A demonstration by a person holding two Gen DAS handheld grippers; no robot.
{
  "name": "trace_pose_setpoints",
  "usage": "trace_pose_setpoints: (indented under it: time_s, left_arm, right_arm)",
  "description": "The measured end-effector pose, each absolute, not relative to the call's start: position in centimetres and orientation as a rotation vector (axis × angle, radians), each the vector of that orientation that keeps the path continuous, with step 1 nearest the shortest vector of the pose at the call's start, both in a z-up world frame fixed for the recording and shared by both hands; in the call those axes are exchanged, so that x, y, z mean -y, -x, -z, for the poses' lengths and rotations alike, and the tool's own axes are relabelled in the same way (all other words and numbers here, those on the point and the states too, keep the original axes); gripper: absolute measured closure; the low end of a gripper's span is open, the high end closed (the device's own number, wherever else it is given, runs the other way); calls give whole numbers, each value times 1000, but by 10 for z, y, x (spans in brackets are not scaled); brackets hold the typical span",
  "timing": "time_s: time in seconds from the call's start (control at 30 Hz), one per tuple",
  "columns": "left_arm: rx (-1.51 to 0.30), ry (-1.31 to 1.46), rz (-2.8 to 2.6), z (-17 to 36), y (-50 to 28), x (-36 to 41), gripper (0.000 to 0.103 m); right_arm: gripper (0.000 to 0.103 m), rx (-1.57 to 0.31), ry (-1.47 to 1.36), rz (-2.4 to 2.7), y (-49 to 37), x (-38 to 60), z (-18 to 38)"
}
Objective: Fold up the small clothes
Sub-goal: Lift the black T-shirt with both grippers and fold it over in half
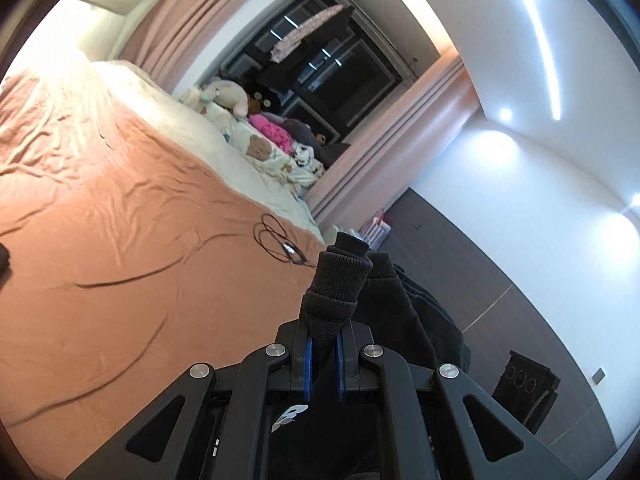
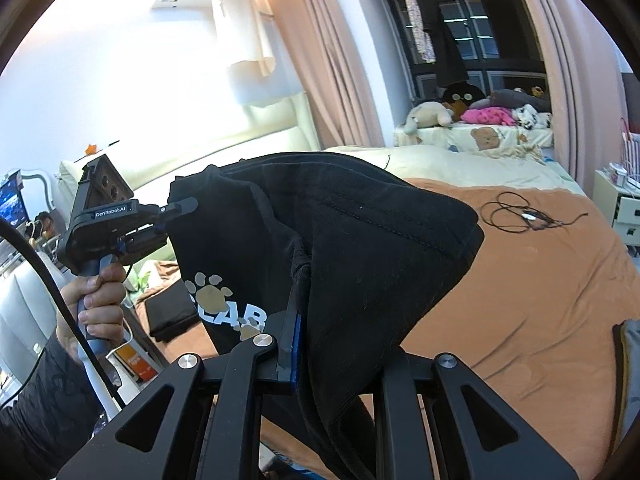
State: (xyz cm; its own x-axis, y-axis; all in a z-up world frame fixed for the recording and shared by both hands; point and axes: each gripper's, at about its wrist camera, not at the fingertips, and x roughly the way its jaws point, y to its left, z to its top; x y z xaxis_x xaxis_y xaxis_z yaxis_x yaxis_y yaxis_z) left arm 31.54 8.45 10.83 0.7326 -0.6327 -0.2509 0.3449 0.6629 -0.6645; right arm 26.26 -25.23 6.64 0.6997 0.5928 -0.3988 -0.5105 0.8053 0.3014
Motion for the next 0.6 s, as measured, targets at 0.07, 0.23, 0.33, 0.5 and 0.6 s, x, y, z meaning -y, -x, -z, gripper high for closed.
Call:
trace_pose_setpoints:
  time_s: [0.07, 0.23, 0.33, 0.5, 0.6]
  left_arm:
    - [-483, 632, 565, -110, -307, -96, 95]
    - [-446, 636, 521, -115, -284, -128, 95]
    - [-423, 649, 502, -117, -272, -145, 95]
    - [-379, 666, 468, -121, -252, -180, 95]
    - [-362, 676, 445, -121, -242, -204, 95]
  right_arm:
    - [93, -500, -162, -633, -261, 247, -68]
    - [93, -495, -139, -673, -268, 232, -72]
    - [93, -495, -118, -696, -273, 221, -74]
    - [93, -494, -90, -735, -289, 205, -78]
    - [93, -493, -71, -759, -297, 194, -80]
